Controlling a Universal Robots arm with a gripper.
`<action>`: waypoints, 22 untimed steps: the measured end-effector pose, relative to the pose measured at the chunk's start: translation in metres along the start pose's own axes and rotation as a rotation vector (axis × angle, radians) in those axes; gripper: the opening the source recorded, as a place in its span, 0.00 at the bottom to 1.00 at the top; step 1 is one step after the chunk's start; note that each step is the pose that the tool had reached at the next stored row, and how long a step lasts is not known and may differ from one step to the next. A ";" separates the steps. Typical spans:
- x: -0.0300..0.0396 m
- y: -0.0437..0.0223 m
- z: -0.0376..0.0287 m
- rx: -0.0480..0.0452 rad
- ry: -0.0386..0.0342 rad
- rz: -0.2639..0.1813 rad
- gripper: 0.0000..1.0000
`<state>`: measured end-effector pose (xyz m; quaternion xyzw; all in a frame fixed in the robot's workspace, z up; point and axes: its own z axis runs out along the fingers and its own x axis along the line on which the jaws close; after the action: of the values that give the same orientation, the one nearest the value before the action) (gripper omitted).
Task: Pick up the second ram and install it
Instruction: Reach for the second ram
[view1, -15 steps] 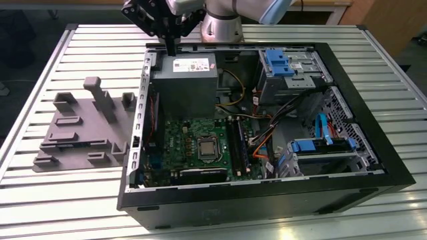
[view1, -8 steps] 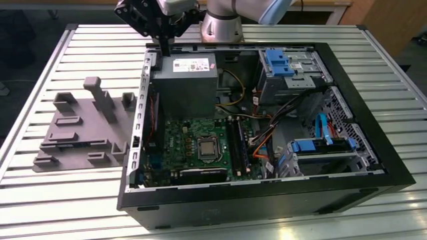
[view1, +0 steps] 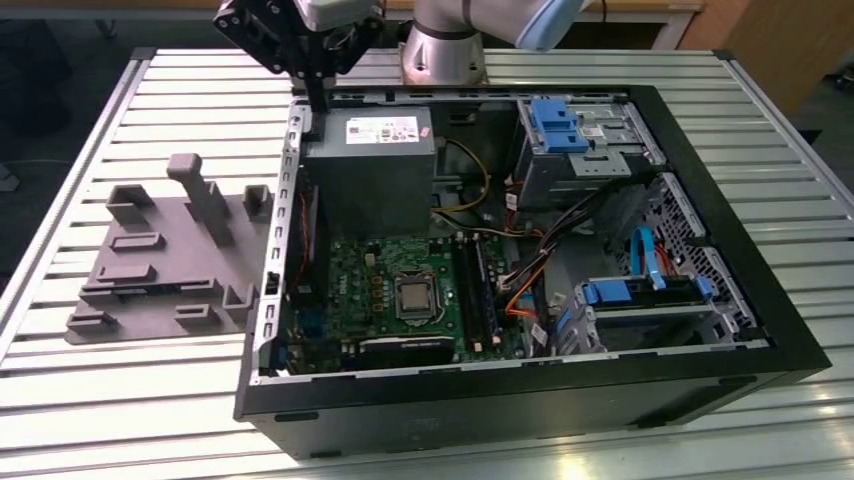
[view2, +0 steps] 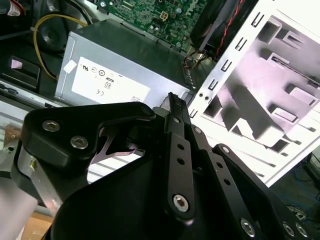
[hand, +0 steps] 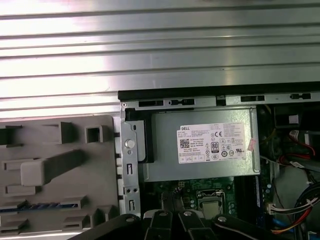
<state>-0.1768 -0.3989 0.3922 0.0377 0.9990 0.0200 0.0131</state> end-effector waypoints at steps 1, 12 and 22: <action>0.0011 -0.0001 0.0000 0.0000 0.0000 0.000 0.11; 0.0153 -0.0012 -0.0001 -0.0001 0.0000 0.000 0.11; 0.0304 -0.0023 -0.0001 0.0000 0.0000 0.000 0.11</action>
<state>-0.2073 -0.3989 0.3914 0.0377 0.9990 0.0201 0.0131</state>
